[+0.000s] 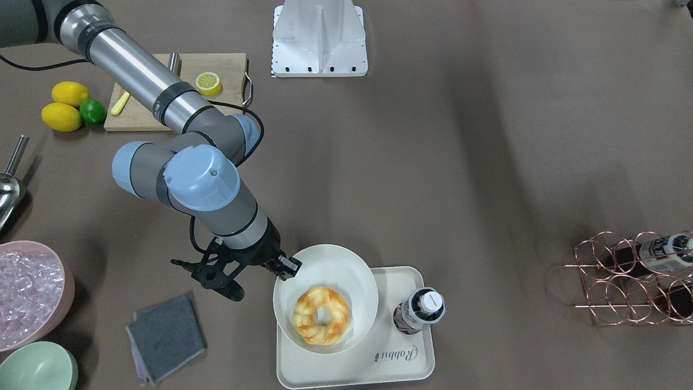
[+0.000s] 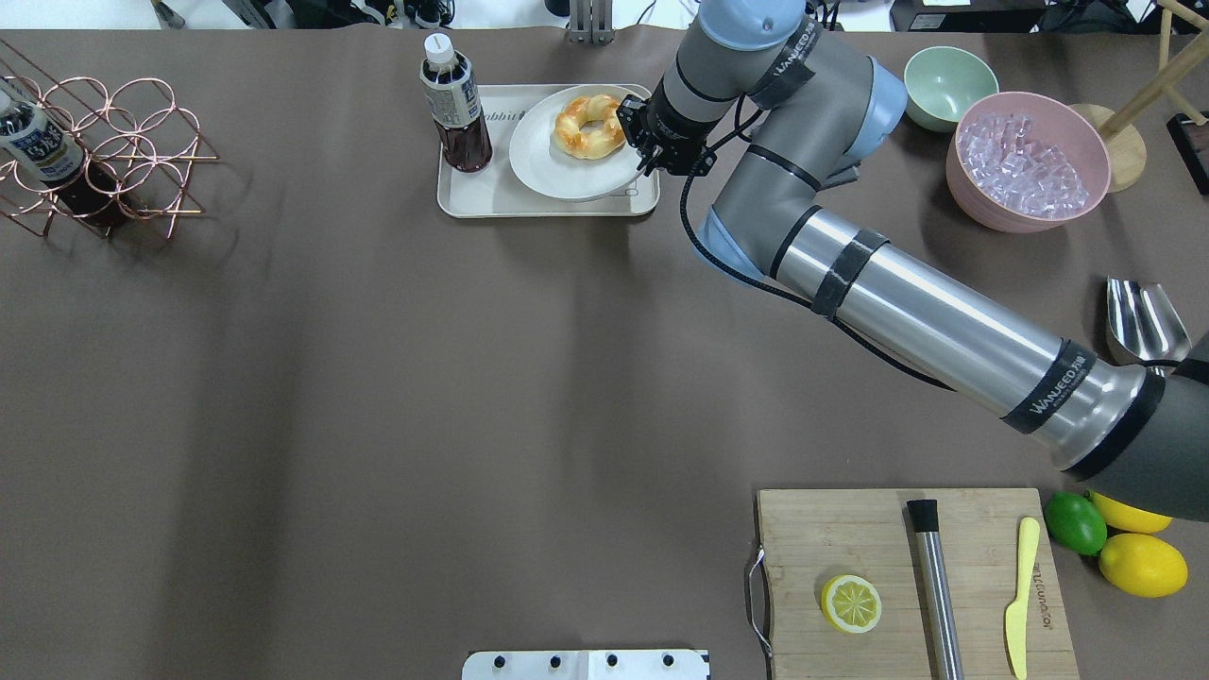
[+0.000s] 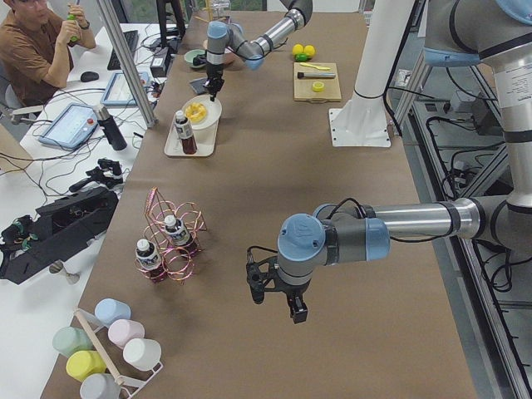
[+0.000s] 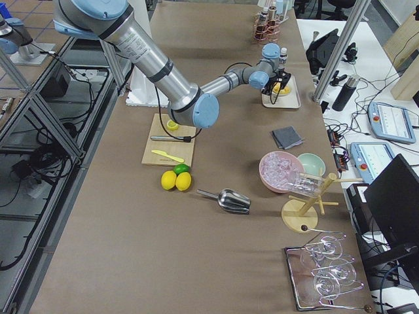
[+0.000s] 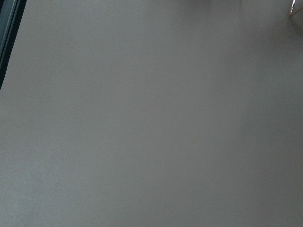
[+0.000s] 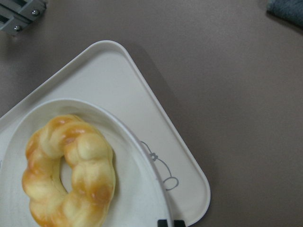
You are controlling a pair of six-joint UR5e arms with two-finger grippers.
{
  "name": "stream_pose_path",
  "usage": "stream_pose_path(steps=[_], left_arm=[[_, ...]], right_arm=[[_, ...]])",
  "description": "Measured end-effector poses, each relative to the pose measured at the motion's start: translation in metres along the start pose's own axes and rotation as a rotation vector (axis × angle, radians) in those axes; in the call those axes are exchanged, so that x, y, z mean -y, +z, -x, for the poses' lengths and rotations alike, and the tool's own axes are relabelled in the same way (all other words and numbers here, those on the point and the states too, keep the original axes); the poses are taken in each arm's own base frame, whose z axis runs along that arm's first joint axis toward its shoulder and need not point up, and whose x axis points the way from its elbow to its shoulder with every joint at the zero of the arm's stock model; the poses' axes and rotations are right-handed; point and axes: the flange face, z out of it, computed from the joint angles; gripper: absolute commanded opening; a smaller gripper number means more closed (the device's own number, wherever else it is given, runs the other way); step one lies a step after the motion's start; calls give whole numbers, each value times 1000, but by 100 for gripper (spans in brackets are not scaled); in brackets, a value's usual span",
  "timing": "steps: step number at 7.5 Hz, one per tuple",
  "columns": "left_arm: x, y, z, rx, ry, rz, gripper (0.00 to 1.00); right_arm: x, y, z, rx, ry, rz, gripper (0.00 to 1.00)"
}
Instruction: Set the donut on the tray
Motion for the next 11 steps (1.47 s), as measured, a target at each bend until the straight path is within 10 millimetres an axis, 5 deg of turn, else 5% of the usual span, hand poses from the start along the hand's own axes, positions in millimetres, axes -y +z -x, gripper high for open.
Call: stream_pose_path(steps=[5,6,7,8,11], left_arm=[[0,-2,-1,-1,2,-5,98],[0,-1,-1,-1,2,-4,98],[0,-1,0,0,2,-4,98],[0,-1,0,-1,2,-4,98],[0,1,1,-1,-1,-1,98]], right_arm=[[-17,37,23,-18,47,-41,0],[-18,38,25,-18,49,-42,35],[-20,39,26,-17,51,-42,81],[-24,39,28,-12,46,-39,99],[-40,36,33,6,-20,-33,99]])
